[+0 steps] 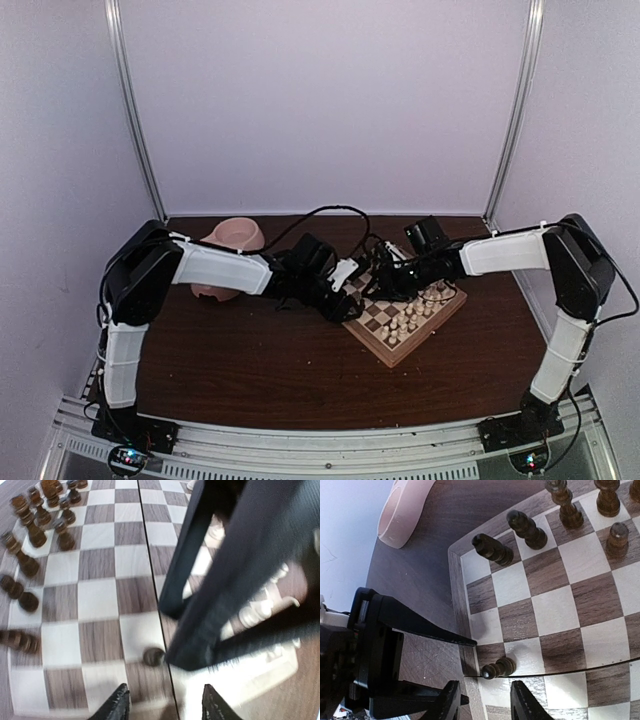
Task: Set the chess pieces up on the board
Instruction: Place the pawn on the chessboard.
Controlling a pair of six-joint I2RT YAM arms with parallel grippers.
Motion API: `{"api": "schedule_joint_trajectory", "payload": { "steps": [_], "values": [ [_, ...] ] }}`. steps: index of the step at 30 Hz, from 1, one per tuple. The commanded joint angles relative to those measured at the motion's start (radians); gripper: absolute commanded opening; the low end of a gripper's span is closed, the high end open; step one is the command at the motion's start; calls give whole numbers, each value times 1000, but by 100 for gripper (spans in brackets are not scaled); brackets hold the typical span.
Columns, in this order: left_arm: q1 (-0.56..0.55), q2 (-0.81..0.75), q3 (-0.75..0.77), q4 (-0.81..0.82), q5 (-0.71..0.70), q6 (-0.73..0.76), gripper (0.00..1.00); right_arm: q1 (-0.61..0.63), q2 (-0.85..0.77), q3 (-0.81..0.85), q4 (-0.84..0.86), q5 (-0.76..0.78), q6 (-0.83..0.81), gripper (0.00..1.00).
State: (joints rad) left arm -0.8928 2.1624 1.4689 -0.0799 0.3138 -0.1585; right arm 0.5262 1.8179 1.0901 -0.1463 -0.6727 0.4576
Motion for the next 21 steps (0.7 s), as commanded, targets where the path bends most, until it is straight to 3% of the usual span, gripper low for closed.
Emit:
{"api": "schedule_joint_trajectory", "payload": {
  "steps": [1,11,21],
  "values": [
    [-9,-158,-77,20,-42,7,52,3,-90,24,-75,72,-101,37],
    [41,-438,-259,-48,-236,-26,54,63,-107,105,-242,223,-240,37],
    [354,-663,-369,-163,-280,-156,52,179,-15,263,-406,453,-340,37]
  ]
}}
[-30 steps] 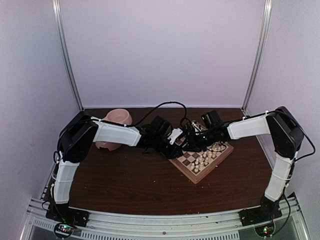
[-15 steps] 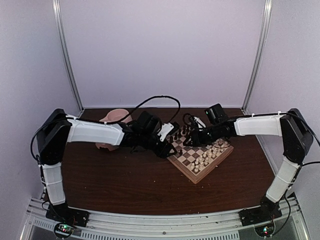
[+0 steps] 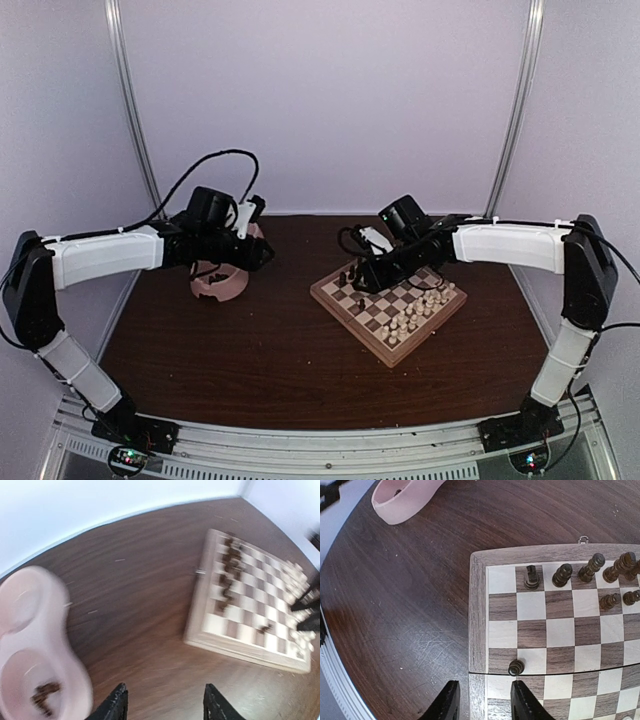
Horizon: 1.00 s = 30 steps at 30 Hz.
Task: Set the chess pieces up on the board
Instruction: Place the pawn on the chessboard, then pick up the pawn from the chessboard.
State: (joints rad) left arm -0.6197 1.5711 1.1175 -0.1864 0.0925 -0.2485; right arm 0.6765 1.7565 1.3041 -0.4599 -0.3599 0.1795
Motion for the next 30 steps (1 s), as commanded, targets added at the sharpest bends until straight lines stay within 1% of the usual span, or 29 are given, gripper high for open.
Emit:
{"api": "schedule_joint_trajectory", "payload": {
  "steps": [1,2,5,13,17,30],
  "values": [
    [92,-84,-18,-73,-76,-67,52,37,61,64,-108,163,-70,37],
    [100,-93,-19,-87,-119,-67,52,45,75,78,-125,186,-78,38],
    [119,-114,-28,-105,-178,-78,52,60,108,108,-151,229,-90,38],
    [152,-133,-58,-128,-234,-103,52,66,160,143,-180,256,-91,37],
    [159,-141,-70,-128,-245,-103,53,67,170,140,-178,254,-90,34],
    [163,-141,-72,-147,-240,-101,52,74,218,178,-180,244,-92,31]
  ]
}}
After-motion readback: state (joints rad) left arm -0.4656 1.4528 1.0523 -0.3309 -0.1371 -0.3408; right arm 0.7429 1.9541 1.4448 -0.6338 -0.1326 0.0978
